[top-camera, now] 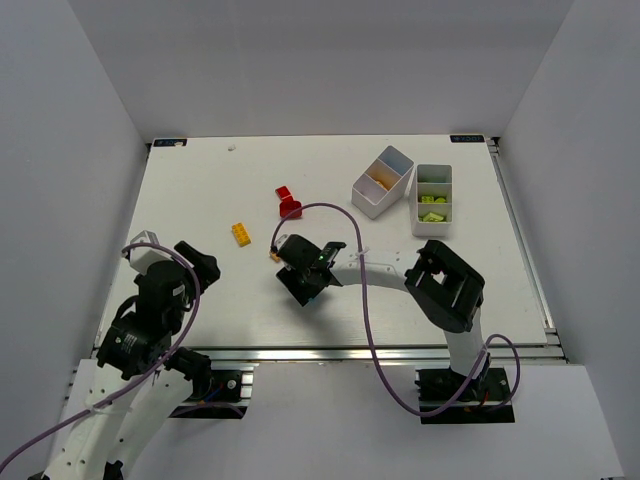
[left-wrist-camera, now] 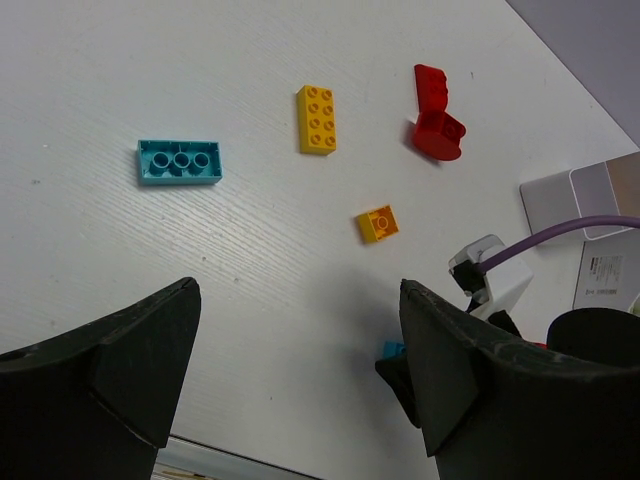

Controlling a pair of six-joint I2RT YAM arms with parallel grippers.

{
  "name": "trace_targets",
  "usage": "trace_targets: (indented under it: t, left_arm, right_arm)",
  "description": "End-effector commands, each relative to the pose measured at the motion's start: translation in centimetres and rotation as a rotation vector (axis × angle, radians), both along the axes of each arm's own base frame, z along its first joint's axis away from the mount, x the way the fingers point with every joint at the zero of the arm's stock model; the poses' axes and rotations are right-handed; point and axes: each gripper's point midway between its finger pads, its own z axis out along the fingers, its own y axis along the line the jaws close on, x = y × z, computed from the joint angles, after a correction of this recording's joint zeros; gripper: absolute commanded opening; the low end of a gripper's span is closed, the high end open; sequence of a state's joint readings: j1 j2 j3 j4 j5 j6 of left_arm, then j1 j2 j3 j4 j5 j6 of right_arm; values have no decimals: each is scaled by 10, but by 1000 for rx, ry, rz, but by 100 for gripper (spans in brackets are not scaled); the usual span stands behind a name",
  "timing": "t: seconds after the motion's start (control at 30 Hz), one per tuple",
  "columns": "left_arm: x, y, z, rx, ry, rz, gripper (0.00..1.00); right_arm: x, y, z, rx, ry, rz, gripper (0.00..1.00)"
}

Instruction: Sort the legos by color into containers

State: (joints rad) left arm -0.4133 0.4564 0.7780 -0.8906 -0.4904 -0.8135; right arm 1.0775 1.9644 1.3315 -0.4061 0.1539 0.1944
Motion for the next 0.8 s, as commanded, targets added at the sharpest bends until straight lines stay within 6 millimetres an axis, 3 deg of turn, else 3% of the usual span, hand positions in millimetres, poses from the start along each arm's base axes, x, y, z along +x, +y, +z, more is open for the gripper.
trace_targets:
  t: [0.0, 0.1, 0.2, 0.23, 0.3, 0.4, 0.47, 0.57, 0.6, 0.63, 0.7, 0.73, 0.77]
  left_arm:
    - [-1, 5, -3, 1, 3, 25, 90]
    - [0, 3, -4, -7, -1, 22, 90]
    - [3, 1, -6, -9, 1, 16, 90]
    - [3, 0, -5, -10, -1, 13, 90]
    - [5, -1, -6, -8, 2, 10, 90]
    - [7, -3, -8, -6, 6, 4, 90]
    - [9, -4, -10, -8, 5, 2, 90]
    - [13, -7, -14, -12, 2, -2, 90]
    - [15, -9, -16, -11, 9, -8, 90]
    - [18, -11, -15, -15, 1, -9, 90]
    - [21, -14, -18, -14, 5, -21, 90]
    - [26, -16, -19, -10, 7, -24, 90]
    - [28, -17, -18, -9, 7, -28, 90]
  right_arm:
    - [-7, -5, 11, 1, 10, 8, 58]
    - [-7, -7, 9, -1, 17, 10, 54]
    - [-5, -8, 8, 1, 21, 30, 39]
    - [0, -5, 9, 18, -2, 39, 28]
    - [6, -11, 13, 23, -65, 98, 19]
    - [32, -11, 44, 128, -195, 199, 5]
    - [53, -10, 81, 267, -233, 270, 0]
    - [106, -34, 129, 381, -332, 325, 0]
    - [134, -55, 138, 366, -377, 275, 0]
    - [158, -64, 158, 357, -446, 253, 0]
    - [199, -96, 166, 324, -484, 157, 0]
    - [219, -107, 185, 310, -537, 109, 0]
    - [233, -117, 184, 289, -546, 73, 0]
